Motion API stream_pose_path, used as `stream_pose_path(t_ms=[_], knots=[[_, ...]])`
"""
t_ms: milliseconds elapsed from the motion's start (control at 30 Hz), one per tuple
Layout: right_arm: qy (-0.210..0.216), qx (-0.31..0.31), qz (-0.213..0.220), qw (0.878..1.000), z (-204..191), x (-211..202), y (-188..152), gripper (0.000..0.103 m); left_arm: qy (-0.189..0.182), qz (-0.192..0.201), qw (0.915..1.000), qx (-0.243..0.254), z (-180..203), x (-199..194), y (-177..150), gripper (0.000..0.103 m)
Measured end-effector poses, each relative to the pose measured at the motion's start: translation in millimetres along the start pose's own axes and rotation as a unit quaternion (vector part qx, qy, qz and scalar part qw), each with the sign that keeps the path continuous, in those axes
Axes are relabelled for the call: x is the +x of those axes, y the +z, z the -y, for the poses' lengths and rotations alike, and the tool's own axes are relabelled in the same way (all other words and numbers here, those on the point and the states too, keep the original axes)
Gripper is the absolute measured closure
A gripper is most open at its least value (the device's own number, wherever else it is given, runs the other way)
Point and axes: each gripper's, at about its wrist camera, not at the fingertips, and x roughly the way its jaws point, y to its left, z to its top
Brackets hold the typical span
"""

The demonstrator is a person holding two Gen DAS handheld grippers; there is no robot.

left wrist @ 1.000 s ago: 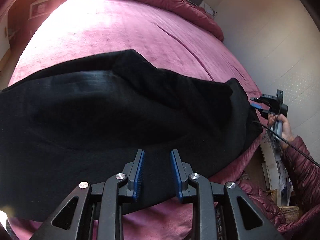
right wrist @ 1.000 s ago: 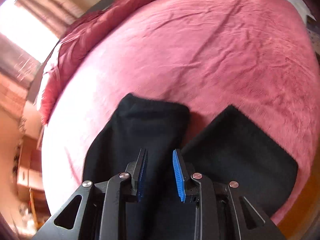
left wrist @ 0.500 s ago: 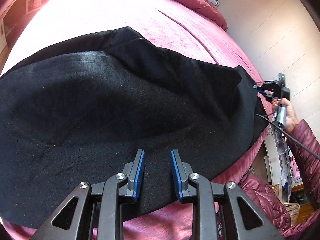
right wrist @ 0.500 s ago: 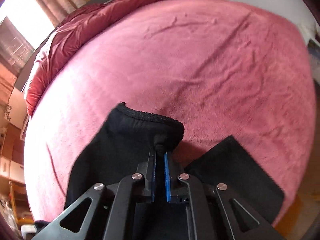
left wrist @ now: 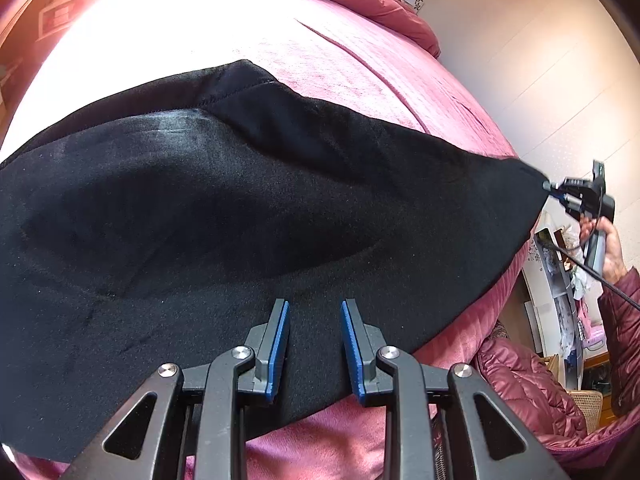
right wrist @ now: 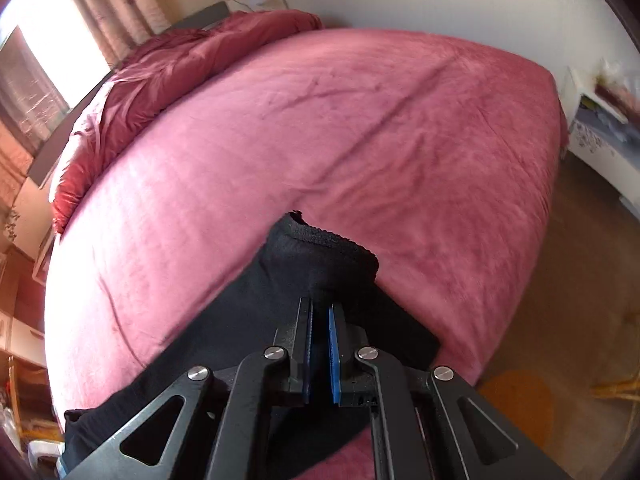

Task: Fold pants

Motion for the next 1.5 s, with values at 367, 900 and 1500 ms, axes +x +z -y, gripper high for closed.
stream_pose_path(t_ms=[367, 900, 1500], knots=[[-0.003, 0.08, -0.054, 0.995, 58, 37, -34, 0.095, 0.01, -0.007, 0.9999, 0.005, 10, 7, 10, 0.076], [0.076, 0.158, -0.044, 0.984, 82, 53, -46, 0.085, 0.014, -0.007, 0.9999, 0.003, 12, 16, 4, 0.076], [0.014, 0.117, -0.05, 0.992, 79, 47, -48, 0.094, 0.007, -0.004, 1.0, -0.001, 3, 10, 6, 0.076]])
